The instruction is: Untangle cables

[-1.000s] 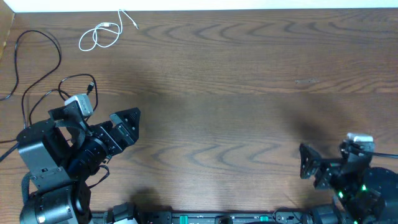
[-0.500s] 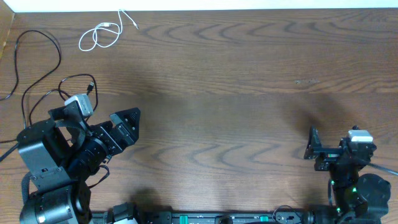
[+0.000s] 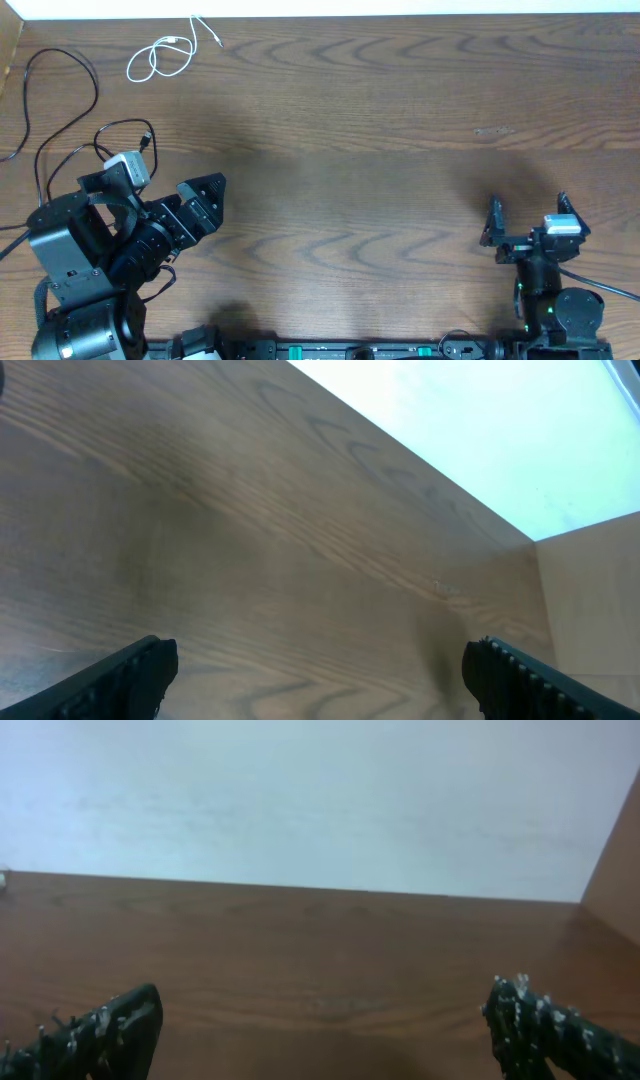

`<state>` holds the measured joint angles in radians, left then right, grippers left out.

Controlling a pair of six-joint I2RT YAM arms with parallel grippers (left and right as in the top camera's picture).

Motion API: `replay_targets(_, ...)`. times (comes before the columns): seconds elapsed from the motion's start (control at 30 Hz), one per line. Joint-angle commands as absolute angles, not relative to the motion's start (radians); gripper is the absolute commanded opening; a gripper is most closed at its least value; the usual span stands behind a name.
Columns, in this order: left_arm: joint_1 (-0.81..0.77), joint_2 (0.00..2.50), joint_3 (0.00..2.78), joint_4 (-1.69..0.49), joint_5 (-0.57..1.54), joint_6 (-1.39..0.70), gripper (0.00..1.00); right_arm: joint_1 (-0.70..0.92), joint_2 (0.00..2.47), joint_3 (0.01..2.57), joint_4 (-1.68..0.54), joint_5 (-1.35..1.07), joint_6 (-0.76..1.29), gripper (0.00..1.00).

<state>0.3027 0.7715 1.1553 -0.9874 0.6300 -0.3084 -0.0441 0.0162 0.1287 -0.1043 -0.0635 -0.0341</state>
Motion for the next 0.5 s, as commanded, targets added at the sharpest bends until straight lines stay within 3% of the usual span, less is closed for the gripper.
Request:
replay_targets(0.0,0.301,0.772,1.163,-0.987,0.636,-0.288,0.96,-0.035,0.006,0.098,-0.090,-0.089,-0.034,0.99)
replay_targets(0.47,0.301,0.772,1.163,-0.987,0.636,-0.288,0.96,-0.034,0.006,0.005,-0.055,-0.097,-0.031,0.99)
